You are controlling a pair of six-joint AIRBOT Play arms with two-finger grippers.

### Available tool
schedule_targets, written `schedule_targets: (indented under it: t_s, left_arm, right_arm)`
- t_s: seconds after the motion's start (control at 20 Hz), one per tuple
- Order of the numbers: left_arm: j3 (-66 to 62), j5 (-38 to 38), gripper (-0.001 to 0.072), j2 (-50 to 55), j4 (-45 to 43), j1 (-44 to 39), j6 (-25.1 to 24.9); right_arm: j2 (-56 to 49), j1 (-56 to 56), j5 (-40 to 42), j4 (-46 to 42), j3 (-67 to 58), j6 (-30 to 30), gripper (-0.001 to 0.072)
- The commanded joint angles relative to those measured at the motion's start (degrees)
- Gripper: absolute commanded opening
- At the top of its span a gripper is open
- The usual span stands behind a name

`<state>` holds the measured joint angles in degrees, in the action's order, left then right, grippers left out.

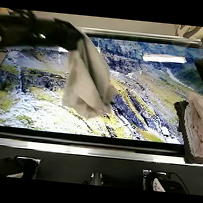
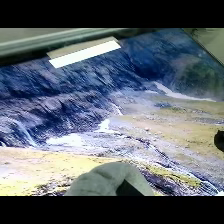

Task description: Fold the shirts.

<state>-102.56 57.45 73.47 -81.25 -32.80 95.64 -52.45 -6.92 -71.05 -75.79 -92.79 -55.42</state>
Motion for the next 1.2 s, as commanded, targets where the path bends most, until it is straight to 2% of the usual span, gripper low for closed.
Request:
schedule_targets:
  t_s: [0.0,0.1,0.15,0.2,0.25,0.35,0.45,0.55,0.7,0.9,1.05,1.15]
  left_arm:
    - [13.31,-13.05,0.0028,2.64,-2.05,-10.16,11.28]
    - [19.61,-18.01,0.0028,8.48,0.76,-15.3,17.86]
    - [20.39,-17.42,0.0029,12.02,3.5,-17.22,18.16]
    - [19.89,-15.47,0.0213,15.45,7.67,-18.49,15.87]
    - [18.51,-12.26,0.072,17.53,11.82,-18.56,11.3]
    - [14.21,-5.62,0.072,17.81,11.54,-15.04,6.08]
    - [8.76,1.51,0.072,16.31,8.68,-7.74,2.19]
    - [4.66,9.92,0.072,15.41,7.58,1.46,0.15]
    - [6.62,18.99,0.0718,15.41,7.43,13.94,-0.9]
    - [20.28,19.1,0.0717,15.43,8.02,23.5,-0.9]
    - [30.34,13.92,0.0717,15.47,12.15,23.93,-1.46]
    - [34.42,9.18,0.0717,15.85,17.49,22.73,-2.95]
  right_arm:
    - [2.23,-0.02,-7.34,-1.68,-0.17,-0.04,0.0661]
    - [0.04,-0.02,-13.81,-2.69,-0.17,-0.04,0.0661]
    - [-1.33,0.0,-16.81,-2.86,-0.15,-0.07,0.0661]
    - [-3.06,0.0,-19.45,-2.78,-0.15,-0.39,0.0661]
    - [-4.87,0.0,-21.66,-2.56,-0.15,-0.76,0.0661]
    - [-8.35,0.0,-23.76,-1.73,0.2,-0.74,0.0665]
    - [-11.13,0.0,-22.95,1.57,3.08,-0.72,0.0666]
    - [-13.05,0.0,-21.46,6.43,9.2,-0.66,0.0672]
    - [-14.14,0.02,-16.2,13.25,21.59,1.03,0.0674]
    - [-14.16,5.35,-10.82,15.32,34.18,5.46,0.0707]
    - [-14.78,11.19,-4.87,15.15,38.73,5.81,0.071]
    - [-16.55,13.38,-4.37,15.17,39.3,6.01,0.0711]
